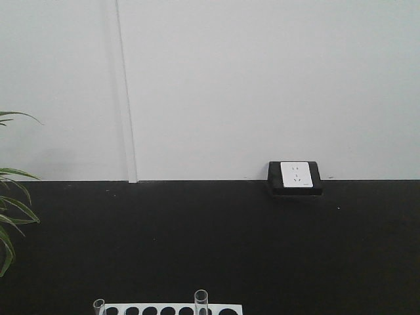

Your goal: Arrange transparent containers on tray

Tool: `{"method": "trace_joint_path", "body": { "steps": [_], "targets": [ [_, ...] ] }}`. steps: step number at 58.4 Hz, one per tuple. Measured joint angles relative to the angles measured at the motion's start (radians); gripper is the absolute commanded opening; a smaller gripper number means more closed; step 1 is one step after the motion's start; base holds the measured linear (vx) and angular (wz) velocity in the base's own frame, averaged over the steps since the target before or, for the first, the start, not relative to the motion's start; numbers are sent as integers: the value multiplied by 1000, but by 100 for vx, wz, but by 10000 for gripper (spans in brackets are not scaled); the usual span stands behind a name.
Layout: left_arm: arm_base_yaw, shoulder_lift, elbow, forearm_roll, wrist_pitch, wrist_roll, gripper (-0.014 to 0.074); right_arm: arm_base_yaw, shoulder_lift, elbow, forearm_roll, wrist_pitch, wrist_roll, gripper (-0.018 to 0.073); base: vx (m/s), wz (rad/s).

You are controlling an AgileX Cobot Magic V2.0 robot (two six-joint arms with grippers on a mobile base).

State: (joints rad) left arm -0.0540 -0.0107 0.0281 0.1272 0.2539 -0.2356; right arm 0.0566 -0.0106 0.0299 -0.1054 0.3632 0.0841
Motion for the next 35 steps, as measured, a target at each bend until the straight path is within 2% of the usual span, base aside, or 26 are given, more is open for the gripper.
{"method": "trace_joint_path", "body": {
  "steps": [35],
  "targets": [
    [0, 0, 0, 0, 0, 0, -8, 0, 0, 0, 0, 0, 0, -11, 0, 0]
  ]
}}
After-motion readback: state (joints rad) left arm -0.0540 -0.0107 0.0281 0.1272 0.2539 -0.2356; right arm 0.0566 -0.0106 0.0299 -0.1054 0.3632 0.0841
